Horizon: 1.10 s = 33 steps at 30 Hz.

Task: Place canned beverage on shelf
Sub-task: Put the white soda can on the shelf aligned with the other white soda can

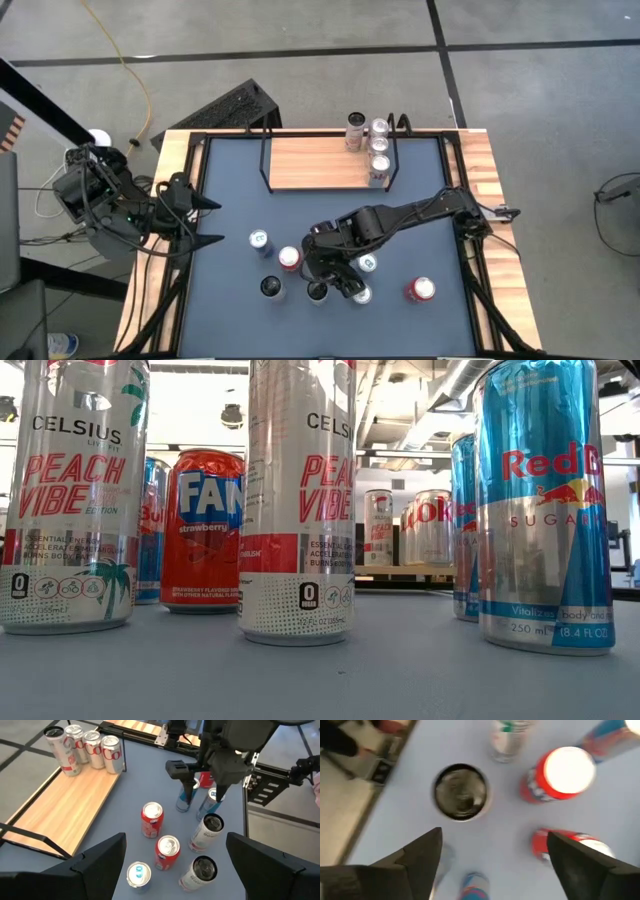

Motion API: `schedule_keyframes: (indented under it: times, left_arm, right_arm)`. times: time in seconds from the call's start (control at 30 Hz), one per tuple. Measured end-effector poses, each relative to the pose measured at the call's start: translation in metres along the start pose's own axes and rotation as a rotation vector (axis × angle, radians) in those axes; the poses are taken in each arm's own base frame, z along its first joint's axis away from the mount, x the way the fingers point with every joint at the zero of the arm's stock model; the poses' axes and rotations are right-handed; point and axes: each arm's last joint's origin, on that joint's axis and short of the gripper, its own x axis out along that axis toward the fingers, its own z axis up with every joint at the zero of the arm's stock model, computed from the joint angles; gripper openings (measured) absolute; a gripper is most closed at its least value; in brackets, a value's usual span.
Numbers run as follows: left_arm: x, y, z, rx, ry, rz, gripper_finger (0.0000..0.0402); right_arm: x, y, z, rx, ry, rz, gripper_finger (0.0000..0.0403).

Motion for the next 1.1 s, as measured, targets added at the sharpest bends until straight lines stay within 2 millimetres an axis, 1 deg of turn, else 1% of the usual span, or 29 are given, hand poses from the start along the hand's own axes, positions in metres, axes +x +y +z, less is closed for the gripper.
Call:
schedule_keyframes:
  times: [0.07,0.13,0.3,0.47,0.63,0.7,0.9,0.97,1.1]
  left_arm:
    - [0.000,0.000,0.000,-0.004,0.000,0.000,0.0332]
    - [0.000,0.000,0.000,-0.009,0.000,0.000,0.0332]
    - [0.000,0.000,0.000,-0.010,0.002,-0.001,0.0332]
    - [0.000,0.000,0.000,-0.008,0.004,0.000,0.0332]
    - [0.000,0.001,-0.001,0.001,0.013,0.010,0.0332]
    - [0.000,0.001,-0.001,0.003,0.013,0.009,0.0332]
    - [0.000,0.001,-0.002,0.004,0.023,0.002,0.0332]
    - [0.000,0.001,-0.002,0.004,0.027,-0.001,0.0332]
    - [0.000,0.001,-0.002,0.005,0.027,0.000,0.0332]
  right_arm:
    - [0.000,0.000,0.002,-0.002,-0.022,-0.012,0.0365]
    - [0.000,0.002,0.006,-0.006,-0.059,-0.010,0.0373]
    - [0.000,0.013,0.015,-0.032,-0.142,0.012,0.0369]
    - [0.002,0.023,0.017,-0.044,-0.149,0.022,0.0364]
    - [0.014,0.025,0.015,-0.027,-0.132,0.025,0.0363]
    - [0.021,0.024,0.017,-0.026,-0.143,0.020,0.0363]
    - [0.054,0.026,0.016,-0.031,-0.058,0.031,0.0363]
    - [0.058,0.027,0.016,-0.038,-0.051,0.034,0.0363]
    - [0.059,0.030,0.015,-0.045,-0.045,0.040,0.0363]
